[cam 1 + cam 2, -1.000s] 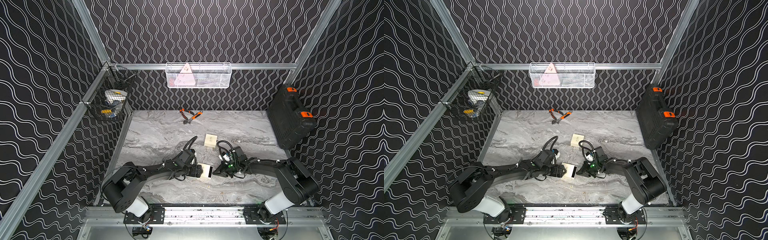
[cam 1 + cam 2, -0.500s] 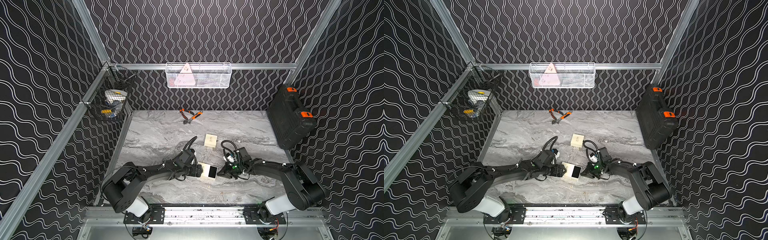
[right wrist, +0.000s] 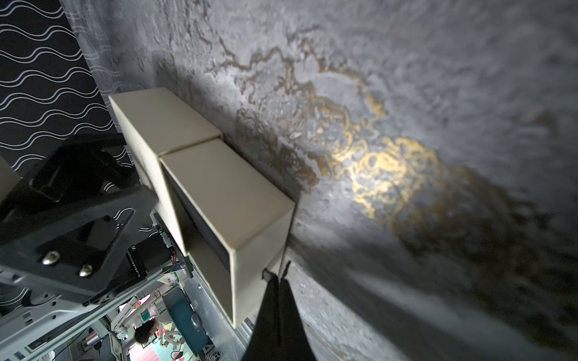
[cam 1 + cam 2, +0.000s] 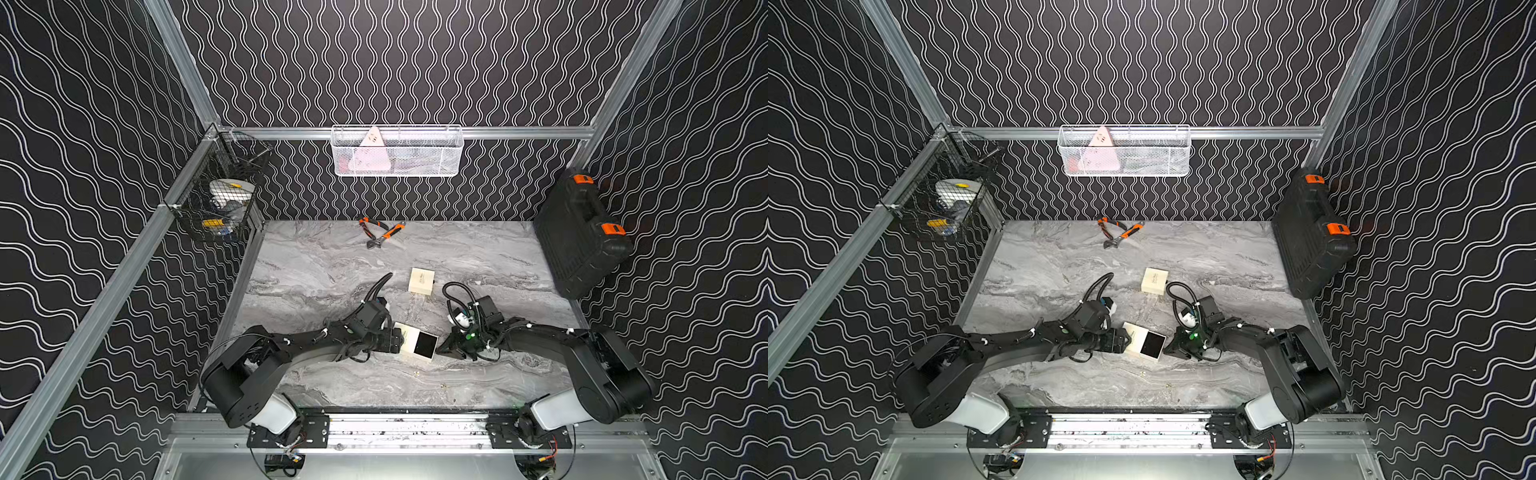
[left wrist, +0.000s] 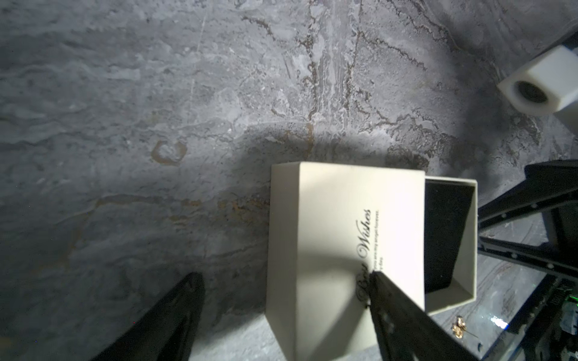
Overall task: Place the earrings into the drawer-style jewelry box
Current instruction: Open the drawer in the jewelry box.
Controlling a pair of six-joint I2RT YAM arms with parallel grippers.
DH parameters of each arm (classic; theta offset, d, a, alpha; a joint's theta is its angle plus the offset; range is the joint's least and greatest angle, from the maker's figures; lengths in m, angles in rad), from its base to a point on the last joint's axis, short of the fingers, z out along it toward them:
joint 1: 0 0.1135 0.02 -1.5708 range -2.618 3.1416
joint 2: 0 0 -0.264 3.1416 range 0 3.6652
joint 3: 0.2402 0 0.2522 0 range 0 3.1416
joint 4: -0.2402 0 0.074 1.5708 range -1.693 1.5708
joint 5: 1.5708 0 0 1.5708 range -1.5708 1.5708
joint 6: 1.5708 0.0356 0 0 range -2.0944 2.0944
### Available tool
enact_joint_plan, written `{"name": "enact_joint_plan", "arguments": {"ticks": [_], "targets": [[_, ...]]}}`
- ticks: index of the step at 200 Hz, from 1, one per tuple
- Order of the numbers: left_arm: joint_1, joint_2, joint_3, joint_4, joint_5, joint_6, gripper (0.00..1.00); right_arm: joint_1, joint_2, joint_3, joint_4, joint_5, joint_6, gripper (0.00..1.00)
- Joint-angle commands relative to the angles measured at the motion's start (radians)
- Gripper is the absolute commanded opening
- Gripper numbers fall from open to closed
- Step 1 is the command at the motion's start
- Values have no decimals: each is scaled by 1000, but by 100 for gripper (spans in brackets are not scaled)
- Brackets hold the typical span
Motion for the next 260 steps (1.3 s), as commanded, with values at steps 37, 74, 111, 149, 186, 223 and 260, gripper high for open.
{"name": "enact_joint_plan", "arguments": {"ticks": [37, 74, 111, 149, 186, 223, 260], "targets": [[9, 19, -23, -318, -191, 10, 86, -2, 6, 4, -20, 8, -6, 0], [10, 19, -10, -318, -188, 9, 86, -1, 24, 22, -13, -4, -7, 0], [10, -30, 51, -356, -197, 37, 90, -9, -18, 58, -96, 27, -49, 20], [4, -134, 144, -390, -152, 99, 96, -16, -84, 101, -190, 75, -87, 40], [-42, -234, 123, -385, 26, 146, 97, -17, -159, 107, -252, 85, -104, 54], [-142, -275, 36, -320, 158, 130, 97, -24, -212, 118, -290, 209, -80, 98], [-196, -197, 4, -195, 216, 120, 96, -89, -182, 143, -270, 299, 15, 100]]}}
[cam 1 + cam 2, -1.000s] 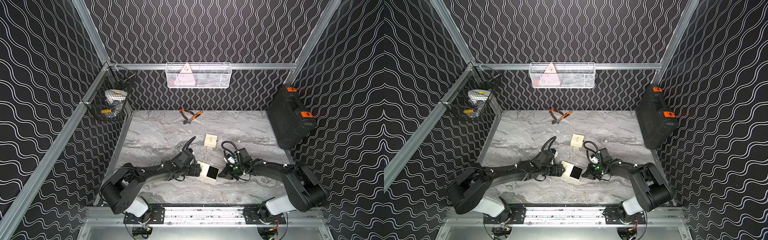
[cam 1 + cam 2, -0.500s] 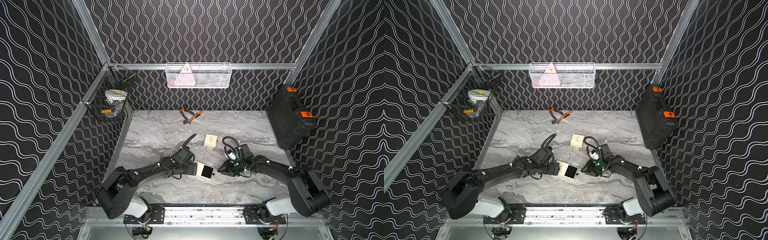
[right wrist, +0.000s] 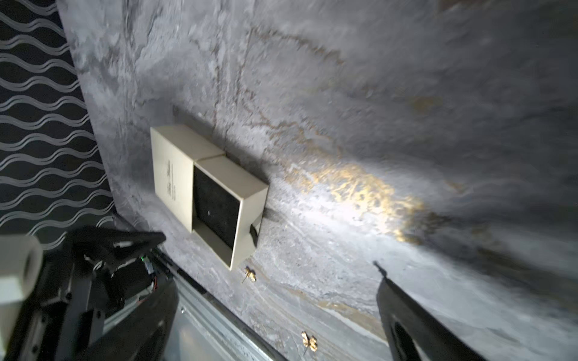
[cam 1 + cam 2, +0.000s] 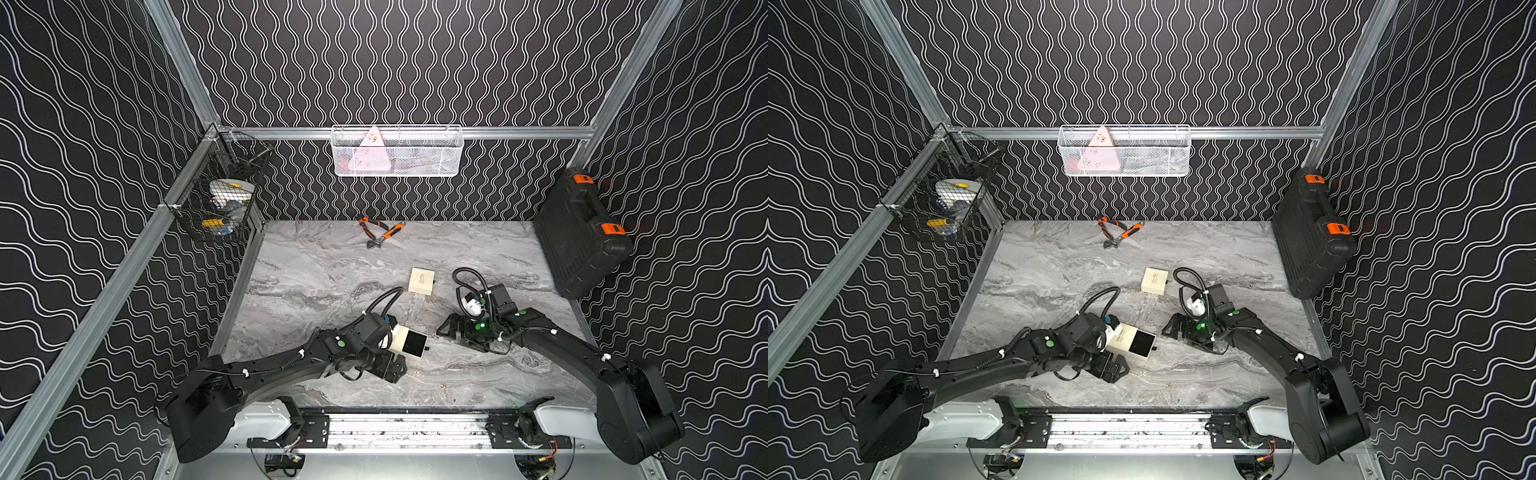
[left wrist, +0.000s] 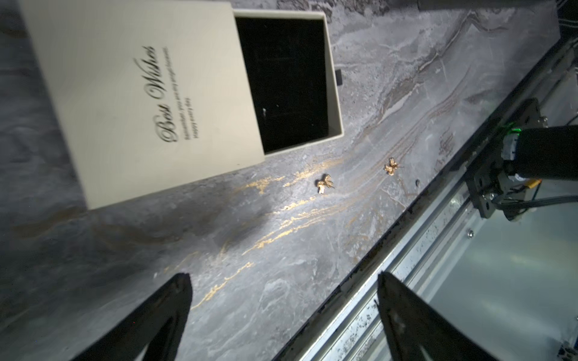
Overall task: Place the earrings into the drawer-style jewelry box
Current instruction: Open the drawer in the jewelry box, then adjust the jewelry box at the center of the board.
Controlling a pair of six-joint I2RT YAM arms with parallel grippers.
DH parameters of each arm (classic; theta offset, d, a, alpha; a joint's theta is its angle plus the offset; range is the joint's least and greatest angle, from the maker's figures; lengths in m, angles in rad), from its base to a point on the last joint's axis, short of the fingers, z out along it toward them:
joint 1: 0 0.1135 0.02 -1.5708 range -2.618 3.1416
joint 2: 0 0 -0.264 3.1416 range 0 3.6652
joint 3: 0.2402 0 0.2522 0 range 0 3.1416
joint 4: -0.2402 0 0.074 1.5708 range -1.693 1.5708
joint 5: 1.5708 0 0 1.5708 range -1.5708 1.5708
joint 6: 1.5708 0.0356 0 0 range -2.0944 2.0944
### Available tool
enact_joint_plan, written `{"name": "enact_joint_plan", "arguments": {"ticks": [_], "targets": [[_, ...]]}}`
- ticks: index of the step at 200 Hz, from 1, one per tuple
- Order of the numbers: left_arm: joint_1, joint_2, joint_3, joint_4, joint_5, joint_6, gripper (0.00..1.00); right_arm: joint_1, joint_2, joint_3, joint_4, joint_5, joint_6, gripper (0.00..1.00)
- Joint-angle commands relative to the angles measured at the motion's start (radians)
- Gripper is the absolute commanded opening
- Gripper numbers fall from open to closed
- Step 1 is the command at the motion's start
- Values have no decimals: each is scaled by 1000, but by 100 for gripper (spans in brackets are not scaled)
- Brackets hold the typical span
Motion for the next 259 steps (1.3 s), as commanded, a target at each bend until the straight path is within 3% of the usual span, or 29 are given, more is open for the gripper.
{"name": "enact_joint_plan", "arguments": {"ticks": [1, 39, 56, 87, 187, 230, 259], "targets": [[-27, 54, -10, 110, 74, 3, 97, -37, 19, 10, 3, 76, 77, 100], [-45, 192, 16, 206, 70, 12, 96, -142, 120, 28, 3, -106, 20, 100], [-45, 233, 42, 216, 48, 32, 96, -153, 93, -4, 48, -160, -7, 100], [-41, 310, 97, 240, 11, 63, 96, -153, 6, -40, 66, -134, -19, 100], [-11, 467, 231, 238, -15, 102, 96, -153, 19, -53, 51, -148, -62, 100], [-24, 386, 269, 47, -124, 102, 96, -153, 22, -55, 54, -140, -67, 100], [-120, 341, 367, -205, -233, 89, 94, -151, 29, -55, 58, -143, -69, 100]]}}
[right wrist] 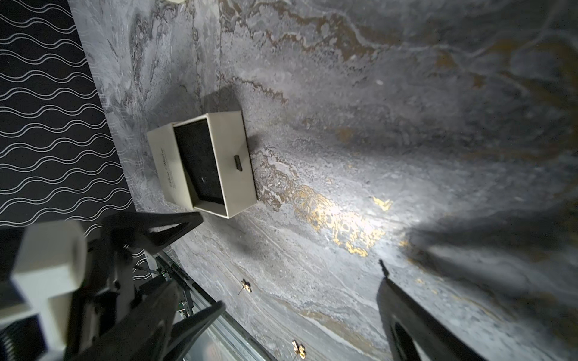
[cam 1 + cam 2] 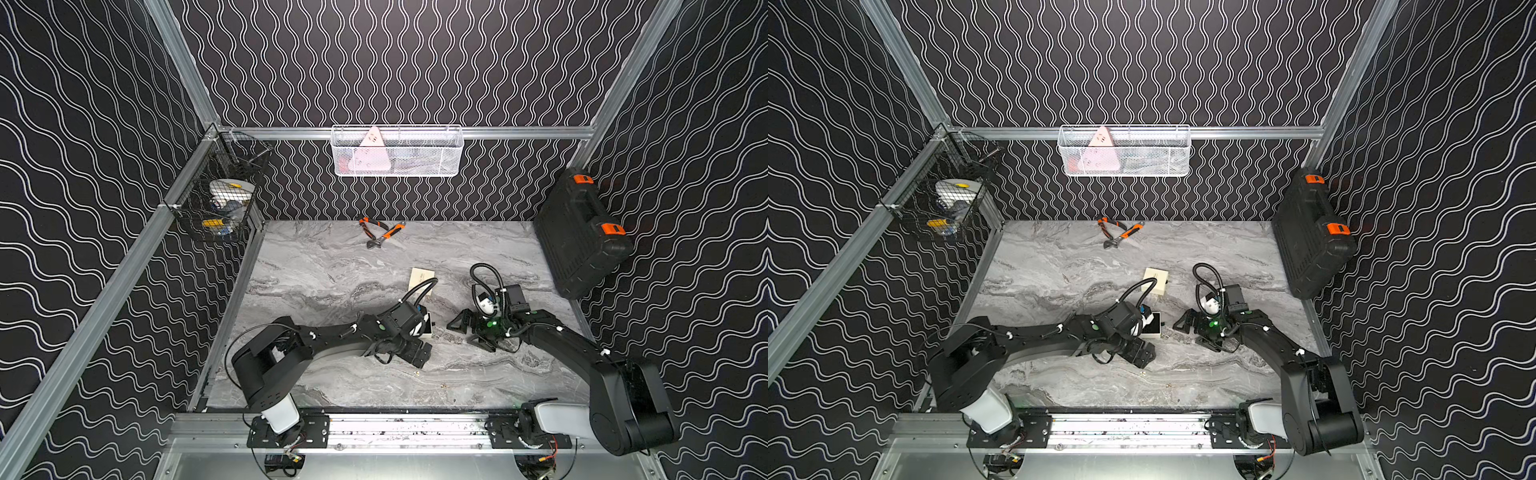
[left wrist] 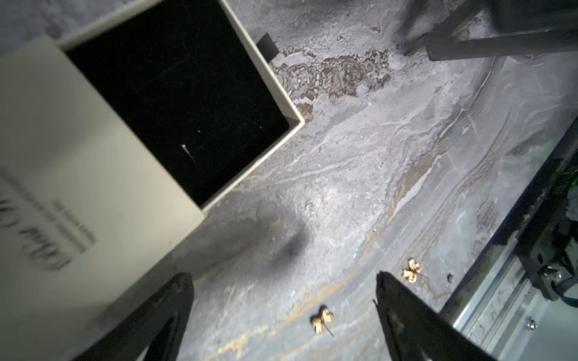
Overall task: Place the earrings into the drawer-style jewelry box
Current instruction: Adjust the jewelry box at the center of the board, then pick up the earring from the center of the board.
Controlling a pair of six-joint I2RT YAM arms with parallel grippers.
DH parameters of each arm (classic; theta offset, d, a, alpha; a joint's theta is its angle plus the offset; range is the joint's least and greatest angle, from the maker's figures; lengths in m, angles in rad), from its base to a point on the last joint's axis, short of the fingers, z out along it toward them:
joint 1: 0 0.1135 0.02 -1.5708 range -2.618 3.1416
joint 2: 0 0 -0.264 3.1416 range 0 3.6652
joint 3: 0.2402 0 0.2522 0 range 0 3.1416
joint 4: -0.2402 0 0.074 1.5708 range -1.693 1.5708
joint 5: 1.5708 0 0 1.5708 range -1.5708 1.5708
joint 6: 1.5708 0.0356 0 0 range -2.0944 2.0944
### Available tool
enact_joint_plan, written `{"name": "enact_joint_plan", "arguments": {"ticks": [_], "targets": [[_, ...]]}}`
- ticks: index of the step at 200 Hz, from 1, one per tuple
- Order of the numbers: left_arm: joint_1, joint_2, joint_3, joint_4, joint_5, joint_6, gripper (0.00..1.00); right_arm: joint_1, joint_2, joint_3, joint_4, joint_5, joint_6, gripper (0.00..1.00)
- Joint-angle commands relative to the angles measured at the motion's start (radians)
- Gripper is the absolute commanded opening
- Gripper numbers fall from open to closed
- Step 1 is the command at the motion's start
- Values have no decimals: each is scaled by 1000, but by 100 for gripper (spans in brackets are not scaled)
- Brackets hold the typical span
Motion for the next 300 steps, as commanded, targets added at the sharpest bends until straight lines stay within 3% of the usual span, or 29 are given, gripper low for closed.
{"name": "enact_joint_plan", "arguments": {"ticks": [1, 44, 100, 139, 206, 300], "targets": [[-60, -23, 62, -252, -112, -9, 94, 2, 5, -1, 14, -6, -11, 100], [-185, 73, 189, -457, -182, -99, 74, 2, -5, -7, 19, -8, -11, 100], [-250, 221, 268, -463, -227, -143, 43, 2, -20, -13, 22, -24, -10, 100], [-250, 241, 292, -485, -298, -151, 39, 2, -26, -18, 28, -31, -8, 100], [-250, 285, 324, -489, -299, -131, 35, 2, -25, -20, 31, -31, -5, 100], [-250, 296, 340, -503, -334, -115, 17, 2, -17, -19, 29, -31, -2, 100]]}}
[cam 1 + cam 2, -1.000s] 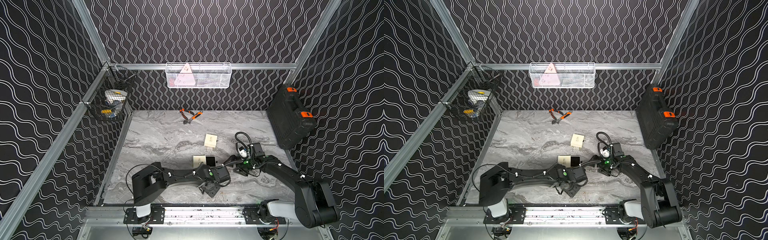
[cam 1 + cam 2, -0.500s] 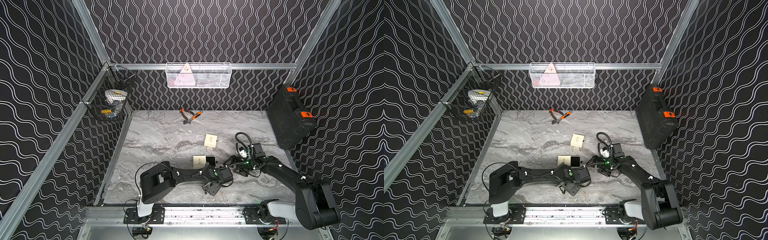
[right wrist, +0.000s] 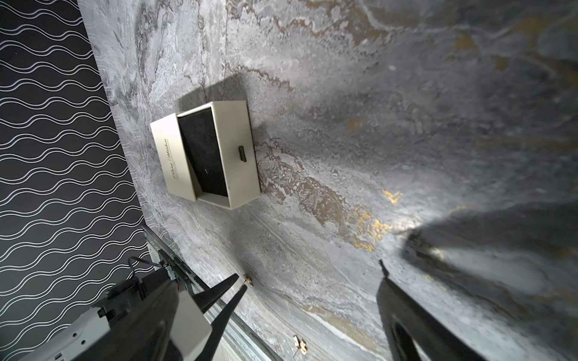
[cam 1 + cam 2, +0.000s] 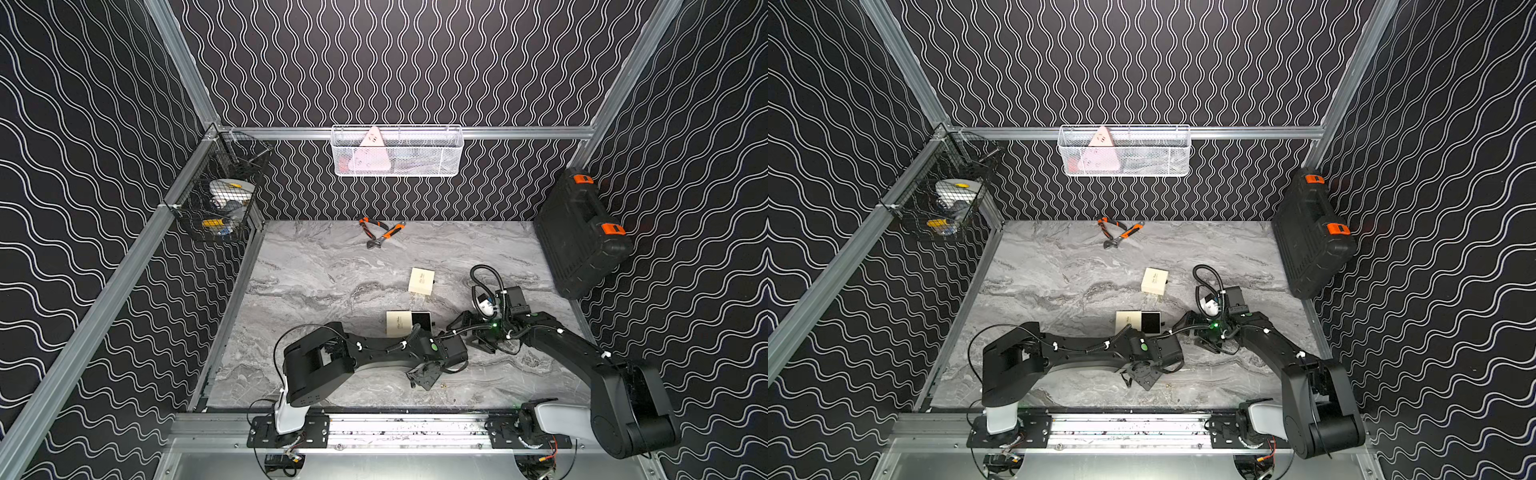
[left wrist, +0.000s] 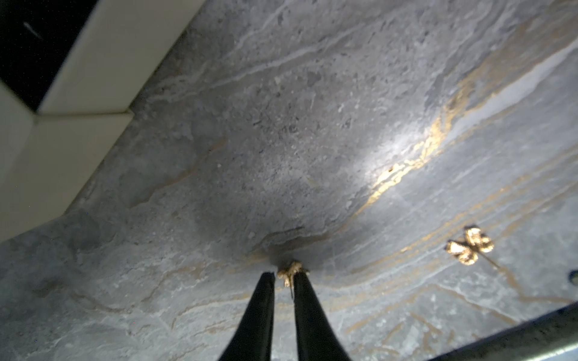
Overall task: Place the earrings into the drawer-style jewelry box
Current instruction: Pick up the earring from the center of the board.
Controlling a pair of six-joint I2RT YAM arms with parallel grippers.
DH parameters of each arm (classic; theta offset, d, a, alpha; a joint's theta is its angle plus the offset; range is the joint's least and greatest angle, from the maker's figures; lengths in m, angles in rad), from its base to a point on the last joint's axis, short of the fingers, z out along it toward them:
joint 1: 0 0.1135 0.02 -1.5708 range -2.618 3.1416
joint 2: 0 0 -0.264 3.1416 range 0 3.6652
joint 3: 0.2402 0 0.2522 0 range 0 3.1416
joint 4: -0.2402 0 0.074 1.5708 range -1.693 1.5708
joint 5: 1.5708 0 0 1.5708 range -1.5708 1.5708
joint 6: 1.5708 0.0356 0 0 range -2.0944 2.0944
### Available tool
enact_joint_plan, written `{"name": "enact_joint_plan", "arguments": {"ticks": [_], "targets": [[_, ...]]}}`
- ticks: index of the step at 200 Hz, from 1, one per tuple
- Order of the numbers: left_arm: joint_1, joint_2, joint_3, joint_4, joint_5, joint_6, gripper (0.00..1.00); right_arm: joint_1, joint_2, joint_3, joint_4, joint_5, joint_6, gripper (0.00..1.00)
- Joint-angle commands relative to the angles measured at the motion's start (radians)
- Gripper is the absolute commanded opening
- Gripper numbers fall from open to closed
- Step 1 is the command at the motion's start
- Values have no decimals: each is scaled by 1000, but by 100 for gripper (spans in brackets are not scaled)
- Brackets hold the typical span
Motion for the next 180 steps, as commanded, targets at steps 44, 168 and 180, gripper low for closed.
{"name": "enact_joint_plan", "arguments": {"ticks": [44, 168, 180], "targets": [[1, 6, -4, -21, -18, 5, 13, 2, -3, 0, 22, -6, 5, 100], [100, -131, -56, 47, 47, 3, 0, 0, -78, 0, 6, 11, 14, 100], [145, -177, -82, 96, 102, 12, 0, 0, -106, -5, 27, -28, 25, 100]]}}
